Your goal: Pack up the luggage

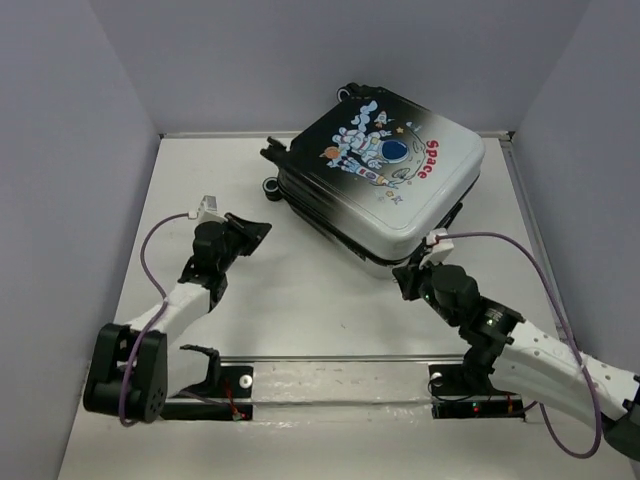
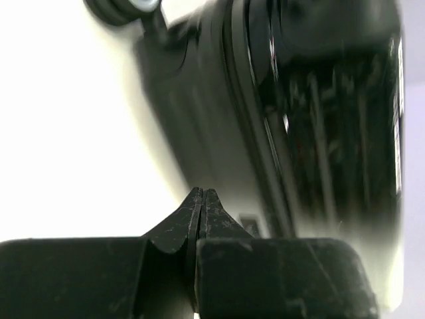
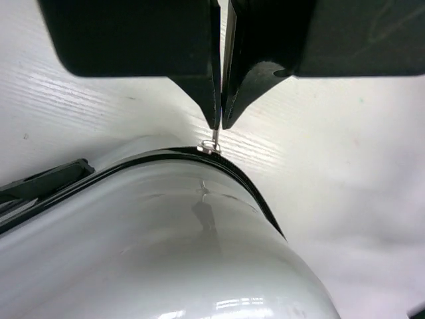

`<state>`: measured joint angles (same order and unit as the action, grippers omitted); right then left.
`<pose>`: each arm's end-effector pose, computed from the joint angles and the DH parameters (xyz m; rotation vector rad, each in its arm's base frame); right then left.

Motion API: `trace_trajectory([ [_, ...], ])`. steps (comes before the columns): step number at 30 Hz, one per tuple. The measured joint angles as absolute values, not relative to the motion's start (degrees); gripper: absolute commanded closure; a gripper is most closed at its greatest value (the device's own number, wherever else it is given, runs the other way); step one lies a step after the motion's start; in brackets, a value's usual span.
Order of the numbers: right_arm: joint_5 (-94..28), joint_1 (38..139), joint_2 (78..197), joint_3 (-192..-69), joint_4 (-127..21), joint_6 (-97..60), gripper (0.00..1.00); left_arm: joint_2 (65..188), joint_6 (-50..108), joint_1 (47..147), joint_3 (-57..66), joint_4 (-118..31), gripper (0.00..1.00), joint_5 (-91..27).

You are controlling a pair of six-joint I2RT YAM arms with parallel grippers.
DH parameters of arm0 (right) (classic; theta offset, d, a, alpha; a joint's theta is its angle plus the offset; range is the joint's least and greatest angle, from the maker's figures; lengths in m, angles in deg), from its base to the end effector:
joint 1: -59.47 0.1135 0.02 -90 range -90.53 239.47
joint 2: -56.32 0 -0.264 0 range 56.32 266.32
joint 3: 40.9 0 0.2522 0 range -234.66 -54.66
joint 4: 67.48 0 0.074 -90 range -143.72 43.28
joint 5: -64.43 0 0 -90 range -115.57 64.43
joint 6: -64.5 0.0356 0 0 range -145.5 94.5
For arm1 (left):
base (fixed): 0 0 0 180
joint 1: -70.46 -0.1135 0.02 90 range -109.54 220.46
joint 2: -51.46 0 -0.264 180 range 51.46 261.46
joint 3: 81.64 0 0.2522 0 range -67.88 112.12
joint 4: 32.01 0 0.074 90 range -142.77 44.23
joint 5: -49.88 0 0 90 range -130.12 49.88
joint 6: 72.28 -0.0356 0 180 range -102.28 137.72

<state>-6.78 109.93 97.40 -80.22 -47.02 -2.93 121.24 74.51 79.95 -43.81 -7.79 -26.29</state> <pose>0.1188 0.1259 0.2385 -0.2611 1.9559 0.5231 0.2455 -0.0497 0.2132 -0.5506 1.7352 -1.0483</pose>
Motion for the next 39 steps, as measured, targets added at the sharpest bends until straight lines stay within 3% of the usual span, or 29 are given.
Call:
trace_trajectory([
  [7,-6.59,110.17,84.33,-76.97,-46.74,3.38,0.93,108.52,65.11,104.24,-42.48,-19.68,0.94,-33.49],
  [12,-7.9,110.17,86.63,-75.79,-46.25,5.74,0.91,112.52,62.62,108.52,-38.87,-21.14,0.94,-34.29],
  [13,-8.03,110.17,87.3,-75.68,-46.17,6.16,0.71,114.77,62.01,109.66,-37.21,-21.32,0.94,-34.25],
  [15,-7.5,110.17,88.64,-75.44,-45.73,7.08,0.42,117.63,61.05,111.36,-35.17,-21.54,0.94,-34.16],
  [18,-5.25,110.17,90.98,-75.39,-45.75,7.67,0.34,121.26,59.45,113.96,-33.21,-21.63,0.94,-33.99],
  [24,-0.4,110.17,101.51,-75.31,-52.68,6.23,0.35,126.94,56.85,116.94,-30.04,-21.65,0.94,-33.05],
  [28,3.01,110.17,110.36,-75.13,-60.13,5.48,0.45,129.37,55.71,117.61,-28.68,-21.56,0.94,-32.72],
  [34,9.74,110.74,115.11,-73.95,-68.46,5.39,0.53,129.81,54.62,117.59,-27.7,-21.58,0.94,-33.16],
  [36,11.6,111.04,116.46,-73.03,-71.52,5.39,0.58,130.84,54.34,117.59,-26.69,-21.34,0.94,-33.55],
  [39,13.94,111.22,119.33,-72.38,-75.7,5.48,0.76,132.52,54.12,117.59,-25.47,-21.1,0.94,-34.14],
])
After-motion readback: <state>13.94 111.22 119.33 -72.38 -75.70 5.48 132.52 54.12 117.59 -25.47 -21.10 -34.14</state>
